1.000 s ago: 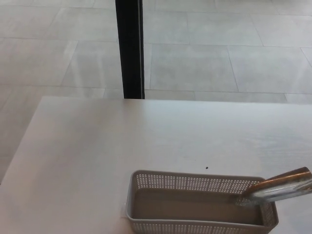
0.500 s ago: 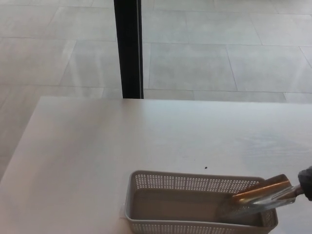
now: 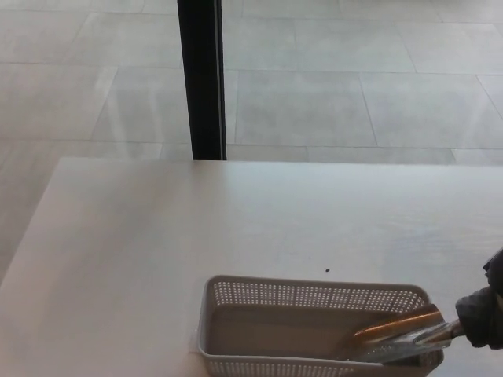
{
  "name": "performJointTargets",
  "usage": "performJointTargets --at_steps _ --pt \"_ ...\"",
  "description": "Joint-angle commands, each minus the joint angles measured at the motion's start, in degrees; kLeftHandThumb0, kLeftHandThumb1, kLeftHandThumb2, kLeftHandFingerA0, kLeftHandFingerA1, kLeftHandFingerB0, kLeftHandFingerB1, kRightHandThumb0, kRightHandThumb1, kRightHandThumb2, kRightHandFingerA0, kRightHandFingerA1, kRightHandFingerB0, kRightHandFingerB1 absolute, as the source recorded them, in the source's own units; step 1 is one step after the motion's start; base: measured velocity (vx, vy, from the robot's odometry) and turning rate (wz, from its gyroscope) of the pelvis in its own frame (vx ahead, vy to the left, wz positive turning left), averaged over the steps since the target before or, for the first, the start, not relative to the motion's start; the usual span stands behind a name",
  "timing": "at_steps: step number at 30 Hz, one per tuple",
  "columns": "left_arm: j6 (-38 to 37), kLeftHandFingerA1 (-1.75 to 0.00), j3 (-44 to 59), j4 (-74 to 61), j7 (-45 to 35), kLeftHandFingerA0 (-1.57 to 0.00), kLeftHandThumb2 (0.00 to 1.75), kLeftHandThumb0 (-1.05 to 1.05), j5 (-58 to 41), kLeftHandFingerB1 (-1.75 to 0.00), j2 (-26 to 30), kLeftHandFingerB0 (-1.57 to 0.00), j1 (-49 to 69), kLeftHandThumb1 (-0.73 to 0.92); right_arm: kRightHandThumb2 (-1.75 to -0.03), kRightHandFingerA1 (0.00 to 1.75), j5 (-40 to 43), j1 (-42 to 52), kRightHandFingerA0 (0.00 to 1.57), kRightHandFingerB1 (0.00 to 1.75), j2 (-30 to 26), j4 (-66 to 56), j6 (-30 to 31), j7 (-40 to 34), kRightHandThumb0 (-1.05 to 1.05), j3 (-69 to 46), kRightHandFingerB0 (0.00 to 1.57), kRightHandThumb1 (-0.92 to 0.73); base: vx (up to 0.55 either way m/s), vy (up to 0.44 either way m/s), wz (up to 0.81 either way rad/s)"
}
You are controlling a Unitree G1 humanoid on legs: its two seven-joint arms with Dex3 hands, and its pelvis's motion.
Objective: A garden tool is kept on the righthand side and a container is kept on the lefthand side on a desk infront of the robot. the robot uses its right hand to pick up the garden tool and makes a scooping motion inside the container
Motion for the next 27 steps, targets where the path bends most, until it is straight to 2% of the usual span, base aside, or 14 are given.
performJointTargets --at_steps 1,2,3,6,7,14,15,16,21,22,23,25,26,27 --pt "0.46 -1.02 0.48 0.11 0.66 -1.03 1.07 -0.53 -0.49 -0.93 0.47 -0.91 0.33 -0.12 -0.62 1.75 -5.40 1.77 0.92 1.05 5.01 2.36 1.53 1.58 -0.46 4.00 0.79 -0.74 0.00 0.000 0.00" --pt "0.39 -1.02 0.31 0.06 0.26 -1.01 1.06 -0.53 -0.36 -0.93 0.58 -0.90 0.33 -0.11 -0.62 1.75 -5.33 1.78 0.90 1.08 6.17 3.05 1.95 1.38 -0.45 4.50 0.78 -0.75 0.00 0.000 0.00" --pt "-0.69 -1.01 -0.19 0.02 -0.66 -0.93 1.07 -0.56 0.13 -0.92 0.77 -0.88 0.55 -0.08 -1.00 1.36 -6.18 1.19 1.15 1.06 8.92 5.00 2.99 1.80 -0.49 6.22 0.77 -0.57 0.00 0.000 0.00" --pt "1.54 -1.03 0.83 -0.01 0.48 -0.94 1.10 -0.44 -1.00 -0.94 0.08 -0.86 0.26 -0.14 -1.00 1.36 -7.08 1.59 1.17 1.06 11.89 6.32 4.76 1.68 -0.47 7.15 0.77 -0.57 0.00 0.000 0.00" --pt "0.60 -1.02 0.44 -0.04 -0.43 -0.94 1.10 -0.46 -0.61 -0.93 0.09 -0.85 0.51 -0.13 -0.62 1.75 -6.59 1.48 0.90 1.07 13.71 7.15 5.72 1.59 -0.43 7.40 0.73 -0.76 0.00 0.000 0.00" --pt "0.68 -1.01 -0.12 -0.28 0.22 -0.97 1.03 -0.50 -0.33 -0.93 0.11 -0.88 0.36 -0.11 -0.75 1.75 -9.06 -2.79 0.95 1.27 20.96 10.04 7.67 0.33 -0.44 11.47 0.72 -0.74 0.00 0.000 0.00" --pt "-0.25 -1.01 -0.72 -0.49 -0.32 -0.98 1.05 -0.55 0.24 -0.93 0.29 -0.89 0.57 -0.10 -1.03 1.38 -10.66 -3.74 1.19 1.09 21.19 10.08 7.53 0.60 -0.51 12.50 0.79 -0.57 0.00 0.000 0.00" --pt "0.10 -1.00 -0.59 -0.37 -0.52 -0.93 1.04 -0.55 0.09 -0.92 0.39 -0.86 0.41 -0.08 -0.77 1.75 -11.35 -4.45 0.96 1.32 21.92 10.19 7.75 1.56 -0.42 13.03 0.71 -0.71 0.00 0.000 0.00" --pt "0.13 -1.01 -1.23 -0.08 -1.20 -0.94 1.04 -0.48 0.40 -0.91 0.55 -0.86 0.04 -0.13 -0.74 1.75 -10.93 -6.78 0.97 1.11 22.82 9.81 6.77 3.19 -0.39 14.65 0.77 -0.59 0.00 0.000 0.00" --pt "0.31 -0.99 -1.15 0.07 -1.22 -0.91 1.04 -0.48 0.27 -0.90 0.50 -0.84 -0.08 -0.11 -0.97 1.35 -11.31 -7.52 1.21 1.03 23.15 9.63 6.46 3.15 -0.46 15.30 0.82 -0.45 0.00 0.000 0.00" --pt "0.16 -0.99 -1.27 0.02 -1.27 -0.96 1.02 -0.51 0.36 -0.90 0.51 -0.87 -0.01 -0.10 -0.74 1.75 -11.09 -7.49 0.98 1.08 23.11 9.60 6.46 2.39 -0.38 15.46 0.78 -0.56 0.00 0.000 0.00" --pt "-0.18 -0.99 -1.76 -0.02 -1.72 -0.98 1.00 -0.48 0.71 -0.90 0.68 -0.87 0.08 -0.12 -0.76 1.75 -9.99 -7.36 0.99 1.10 23.07 10.03 6.31 -0.41 -0.37 15.66 0.80 -0.54 0.00 0.000 0.00" --pt "0.60 -0.99 -1.12 0.18 -1.31 -0.96 0.99 -0.44 0.04 -0.90 0.51 -0.88 -0.11 -0.13 -0.85 1.63 -9.82 -7.12 1.23 1.12 23.41 10.50 6.79 -2.79 -0.37 15.69 0.87 -0.47 0.00 0.000 0.00" --pt "0.63 -0.99 -0.83 0.05 -1.86 -1.06 1.01 -0.42 -0.37 -0.91 0.47 -0.94 -0.08 -0.16 -0.87 1.75 -9.12 -6.51 1.02 1.30 23.97 10.43 7.56 -3.89 -0.42 15.30 0.77 -0.63 0.00 0.000 0.00"
